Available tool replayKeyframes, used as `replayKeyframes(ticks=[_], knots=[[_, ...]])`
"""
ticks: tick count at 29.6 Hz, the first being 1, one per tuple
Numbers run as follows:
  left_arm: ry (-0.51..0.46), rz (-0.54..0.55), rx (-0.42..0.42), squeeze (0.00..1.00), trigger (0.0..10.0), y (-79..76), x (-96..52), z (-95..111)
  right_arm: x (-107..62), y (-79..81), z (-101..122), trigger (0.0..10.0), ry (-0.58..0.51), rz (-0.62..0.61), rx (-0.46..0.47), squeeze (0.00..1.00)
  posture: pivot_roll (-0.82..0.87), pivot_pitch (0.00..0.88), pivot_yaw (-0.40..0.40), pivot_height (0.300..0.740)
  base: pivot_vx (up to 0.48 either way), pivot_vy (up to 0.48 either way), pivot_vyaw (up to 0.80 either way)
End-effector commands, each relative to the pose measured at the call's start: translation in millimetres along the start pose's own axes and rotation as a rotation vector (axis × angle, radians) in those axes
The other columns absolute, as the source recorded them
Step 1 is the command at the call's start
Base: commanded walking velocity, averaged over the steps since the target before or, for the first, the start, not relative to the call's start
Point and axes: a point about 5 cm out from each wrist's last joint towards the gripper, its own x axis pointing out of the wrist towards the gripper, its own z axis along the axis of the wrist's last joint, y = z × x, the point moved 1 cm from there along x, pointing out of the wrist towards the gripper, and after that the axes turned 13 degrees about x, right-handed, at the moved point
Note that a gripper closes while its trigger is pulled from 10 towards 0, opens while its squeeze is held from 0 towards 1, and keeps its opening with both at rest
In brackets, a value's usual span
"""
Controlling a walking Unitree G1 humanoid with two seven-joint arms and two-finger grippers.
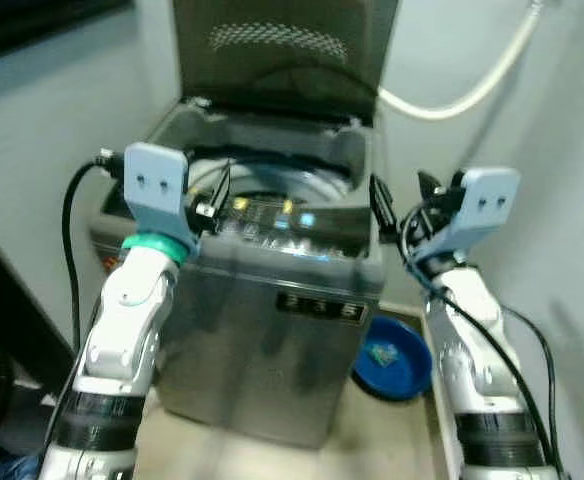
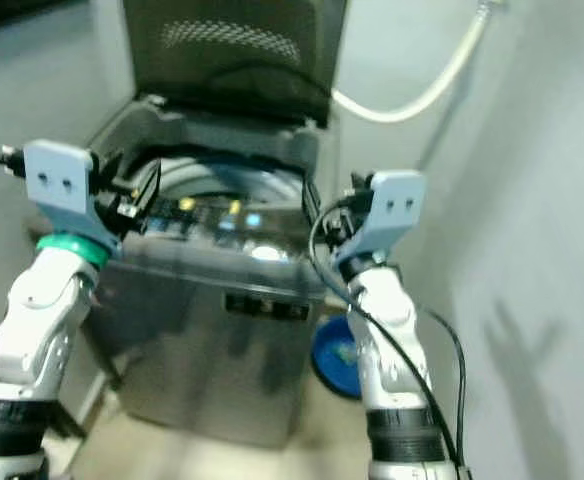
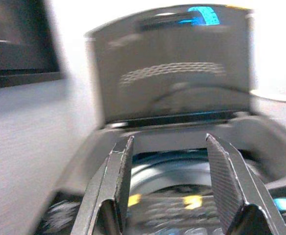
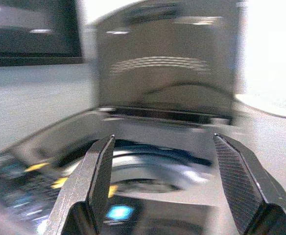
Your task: Clothes washing
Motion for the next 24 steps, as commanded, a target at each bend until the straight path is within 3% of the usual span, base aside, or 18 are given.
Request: replayKeyframes(ticks=[1, 6, 24], knots=[[-0.002, -0.007, 0.003, 0.00, 10.0, -2.7, 0.7, 1.0, -0.8, -1.3, 0.2, 10.0, 0.002, 0.001, -0.023, 0.00, 0.03, 0.000, 0.021, 0.740, 0.000, 0.000, 0.79], [-0.001, -0.011, -0.002, 0.00, 10.0, -5.2, 0.6, 0.8, -3.2, 7.1, -5.2, 10.0, 0.036, 0.071, -0.065, 0.00, 0.02, 0.000, 0.018, 0.740, 0.000, 0.000, 0.79], [0.016, -0.014, -0.017, 0.00, 10.0, -9.0, -1.7, -1.5, -10.4, 19.7, -12.3, 10.0, 0.085, 0.177, -0.040, 0.00, 0.02, 0.000, 0.014, 0.740, 0.000, 0.000, 0.79]])
